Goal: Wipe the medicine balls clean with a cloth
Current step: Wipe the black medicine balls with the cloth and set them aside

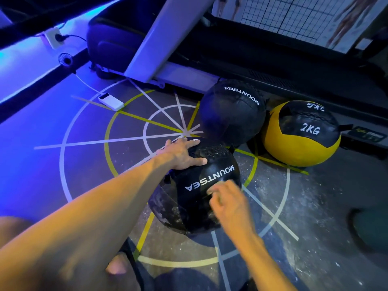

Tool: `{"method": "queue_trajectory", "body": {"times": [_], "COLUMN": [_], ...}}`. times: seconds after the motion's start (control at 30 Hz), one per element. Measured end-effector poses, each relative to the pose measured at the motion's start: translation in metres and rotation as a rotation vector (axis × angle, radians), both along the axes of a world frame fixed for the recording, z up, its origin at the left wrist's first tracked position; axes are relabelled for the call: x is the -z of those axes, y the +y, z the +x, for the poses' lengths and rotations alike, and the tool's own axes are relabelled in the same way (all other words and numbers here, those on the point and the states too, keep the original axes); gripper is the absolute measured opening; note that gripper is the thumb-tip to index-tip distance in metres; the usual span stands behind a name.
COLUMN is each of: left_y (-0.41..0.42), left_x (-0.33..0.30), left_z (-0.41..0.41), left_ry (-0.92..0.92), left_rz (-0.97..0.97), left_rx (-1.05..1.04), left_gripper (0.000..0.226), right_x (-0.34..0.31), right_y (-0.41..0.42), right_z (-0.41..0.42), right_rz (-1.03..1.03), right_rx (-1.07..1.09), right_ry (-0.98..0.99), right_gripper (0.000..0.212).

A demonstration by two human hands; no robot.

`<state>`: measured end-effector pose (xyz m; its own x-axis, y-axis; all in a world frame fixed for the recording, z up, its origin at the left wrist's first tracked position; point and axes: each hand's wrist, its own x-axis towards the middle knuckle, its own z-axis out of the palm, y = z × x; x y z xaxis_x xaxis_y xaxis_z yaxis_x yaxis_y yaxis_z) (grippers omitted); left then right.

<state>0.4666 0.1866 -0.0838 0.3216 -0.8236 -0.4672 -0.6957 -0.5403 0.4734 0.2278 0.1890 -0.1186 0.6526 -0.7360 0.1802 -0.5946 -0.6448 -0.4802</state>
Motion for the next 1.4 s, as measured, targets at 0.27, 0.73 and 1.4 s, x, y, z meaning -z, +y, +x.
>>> {"method": "queue_trajectory", "body": {"times": [0.27,0.73,1.4], "left_y": [0.000,0.001,-0.009], "left_x": [0.000,0.005,-0.013], "left_z": [-0.001,0.011,0.011], "left_ry": [0.013,0.047,0.027], "left_rz": [-0.003,0.003,0.026], "left_rx": [-0.007,0.041,0.226], "left_gripper": [0.089,0.074,0.051], "right_x": [0.036,0.009,-0.020], "right_y": [0.064,0.042,-0.025], "right_z": [0.017,0.009,0.044], "right_rz": [0.087,-0.153,-0.056], "right_rx": [-0.169,-0.352,-0.048], "right_ry": [0.070,0.044,0.084], "right_gripper": [0.021,0.031,0.034]}}
